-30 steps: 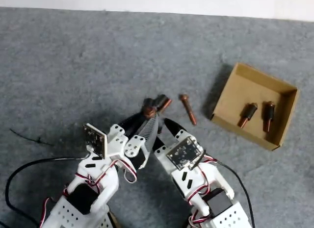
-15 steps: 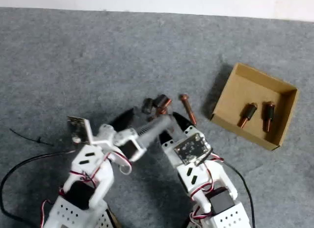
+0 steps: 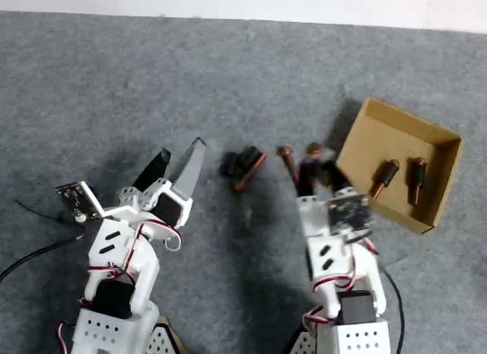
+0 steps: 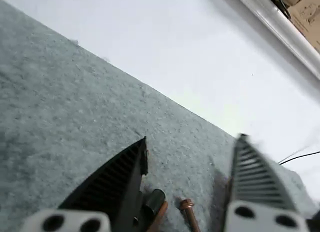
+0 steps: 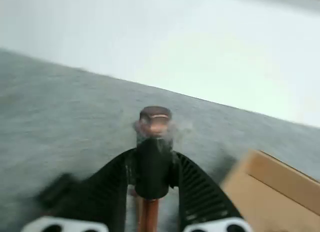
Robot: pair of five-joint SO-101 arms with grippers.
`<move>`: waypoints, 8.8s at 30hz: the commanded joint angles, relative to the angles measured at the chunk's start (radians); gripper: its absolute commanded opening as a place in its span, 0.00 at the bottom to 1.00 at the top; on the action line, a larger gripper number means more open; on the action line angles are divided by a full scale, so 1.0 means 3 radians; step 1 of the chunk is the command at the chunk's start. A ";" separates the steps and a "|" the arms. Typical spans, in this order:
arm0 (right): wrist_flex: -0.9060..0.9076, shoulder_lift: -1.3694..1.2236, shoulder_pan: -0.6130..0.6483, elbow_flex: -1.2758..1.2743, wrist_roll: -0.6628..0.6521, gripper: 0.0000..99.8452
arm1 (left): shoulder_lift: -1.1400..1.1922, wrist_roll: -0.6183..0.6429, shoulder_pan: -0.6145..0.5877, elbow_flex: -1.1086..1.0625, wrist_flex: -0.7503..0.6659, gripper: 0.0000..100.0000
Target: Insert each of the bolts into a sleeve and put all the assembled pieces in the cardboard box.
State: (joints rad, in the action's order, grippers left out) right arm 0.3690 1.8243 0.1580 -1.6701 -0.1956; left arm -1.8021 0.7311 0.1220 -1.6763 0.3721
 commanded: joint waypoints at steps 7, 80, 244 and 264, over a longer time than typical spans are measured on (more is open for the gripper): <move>-0.0120 -0.0074 -0.0412 0.0115 -0.0056 0.01 | -0.0033 -0.0077 -0.0069 -0.0069 0.0010 0.10; 0.1061 -0.6385 0.1153 0.4728 0.1734 0.27 | -0.0059 0.0184 -0.0944 -0.0038 0.0026 0.01; 0.1220 -0.6616 0.1302 0.3705 0.0113 0.01 | -0.0043 0.0179 -0.0933 -0.0064 -0.0102 0.01; 0.0448 -0.4416 0.1051 0.2371 0.0113 0.00 | -0.0038 0.0179 -0.0933 -0.0064 -0.0102 0.01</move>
State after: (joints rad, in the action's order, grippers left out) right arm 0.5992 0.3191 0.5063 -0.8723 -0.1588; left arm -1.8006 0.7787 -0.1542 -1.6763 0.3675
